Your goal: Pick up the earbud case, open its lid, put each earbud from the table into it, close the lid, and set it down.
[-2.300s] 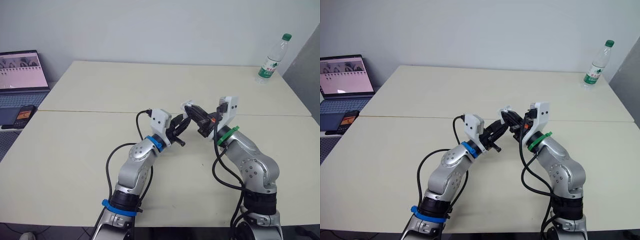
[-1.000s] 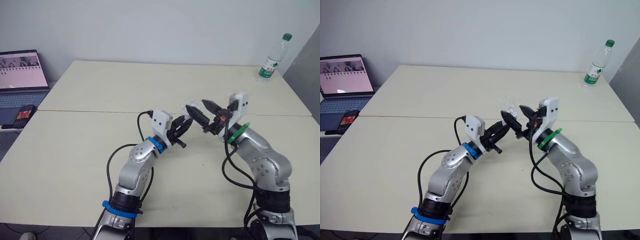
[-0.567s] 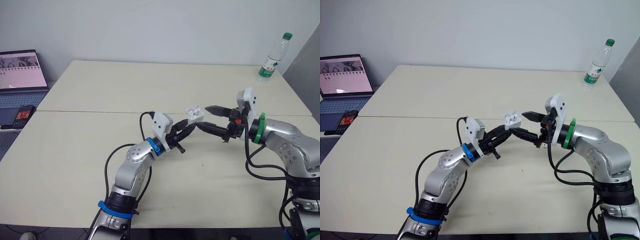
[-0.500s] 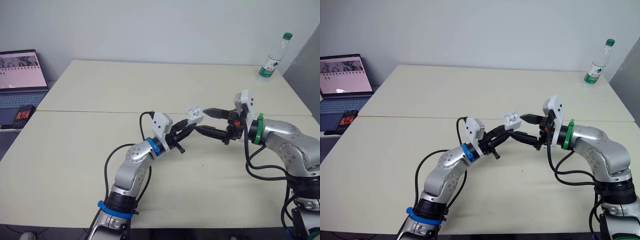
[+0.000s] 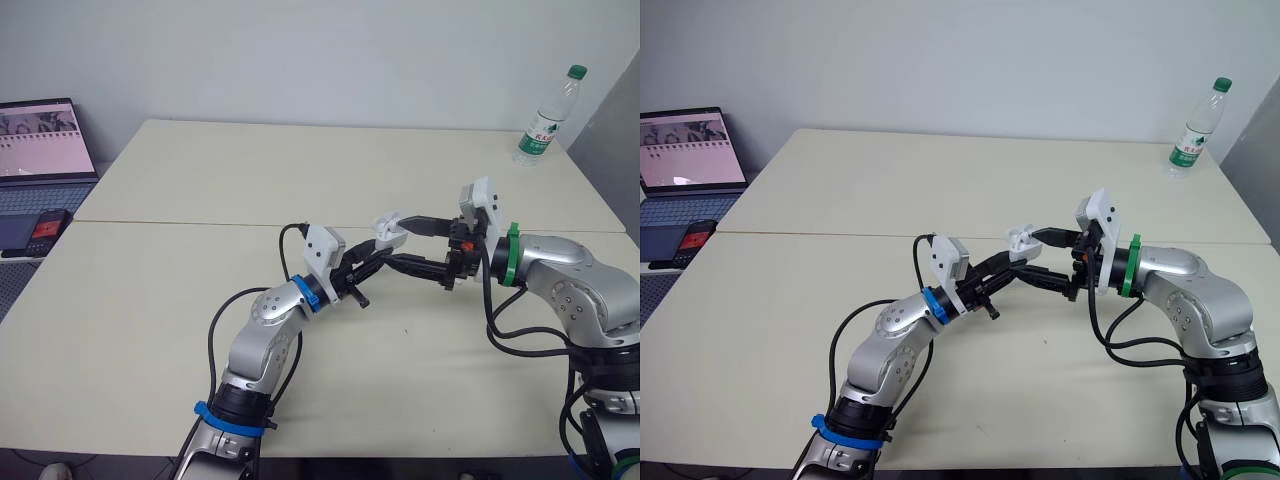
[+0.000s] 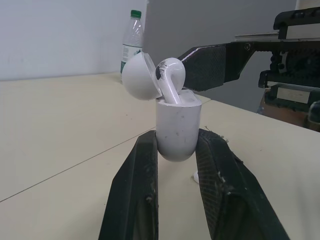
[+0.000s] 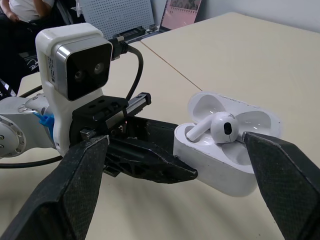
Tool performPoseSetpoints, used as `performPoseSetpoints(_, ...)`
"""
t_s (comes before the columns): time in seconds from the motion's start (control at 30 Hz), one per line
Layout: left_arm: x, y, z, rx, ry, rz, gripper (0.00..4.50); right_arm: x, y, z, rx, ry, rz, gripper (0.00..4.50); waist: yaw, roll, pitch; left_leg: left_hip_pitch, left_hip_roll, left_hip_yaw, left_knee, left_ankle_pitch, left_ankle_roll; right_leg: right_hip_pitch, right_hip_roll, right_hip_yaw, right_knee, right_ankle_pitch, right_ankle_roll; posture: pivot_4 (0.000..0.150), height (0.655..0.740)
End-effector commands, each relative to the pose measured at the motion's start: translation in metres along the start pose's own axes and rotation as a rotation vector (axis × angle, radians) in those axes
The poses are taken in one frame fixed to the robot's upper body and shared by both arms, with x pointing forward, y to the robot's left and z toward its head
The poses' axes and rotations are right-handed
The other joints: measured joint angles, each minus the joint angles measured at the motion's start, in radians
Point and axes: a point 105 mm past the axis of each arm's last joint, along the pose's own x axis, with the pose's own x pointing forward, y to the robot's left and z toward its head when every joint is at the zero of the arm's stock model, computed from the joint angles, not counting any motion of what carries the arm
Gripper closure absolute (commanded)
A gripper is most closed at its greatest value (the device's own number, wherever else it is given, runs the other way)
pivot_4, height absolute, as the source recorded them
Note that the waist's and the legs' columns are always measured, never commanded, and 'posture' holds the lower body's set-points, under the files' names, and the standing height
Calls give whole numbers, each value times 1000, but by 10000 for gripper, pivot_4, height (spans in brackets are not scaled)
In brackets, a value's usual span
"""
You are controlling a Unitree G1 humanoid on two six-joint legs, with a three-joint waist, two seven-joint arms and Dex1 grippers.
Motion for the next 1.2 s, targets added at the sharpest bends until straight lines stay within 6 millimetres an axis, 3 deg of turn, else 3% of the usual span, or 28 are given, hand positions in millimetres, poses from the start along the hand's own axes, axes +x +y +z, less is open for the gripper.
performPoseSetpoints(0.03,4,-7,17,27,-64,-32,38041,0,8,15,-47,-40,36,256,0,0,0,0,0,0,0,0,0,0,0,0,0,0,0,1500,7362)
performPoseSetpoints(0.43,4,-6,17,22,-64,-23,38041,-4,8,15,-41,-50,27,256,0,0,0,0,0,0,0,0,0,0,0,0,0,0,0,1500,7362)
performPoseSetpoints(0.73,-9,0,14,27,-38,-1,38041,-25,-11,21,-58,-43,-64,256,0,0,0,0,0,0,0,0,0,0,0,0,0,0,0,1500,7362)
performPoseSetpoints(1.0,-39,-5,-1,27,44,-19,38041,-60,-34,-36,-123,373,-83,256,-1,0,0,1,0,1,-2,0,0,0,-1,1,0,0,0,1500,7362)
performPoseSetpoints(1.2,-54,-13,-6,15,63,-38,38041,-64,-53,-75,-141,586,-30,256,-4,0,0,3,1,3,-2,0,0,0,-1,2,0,0,0,1500,7362)
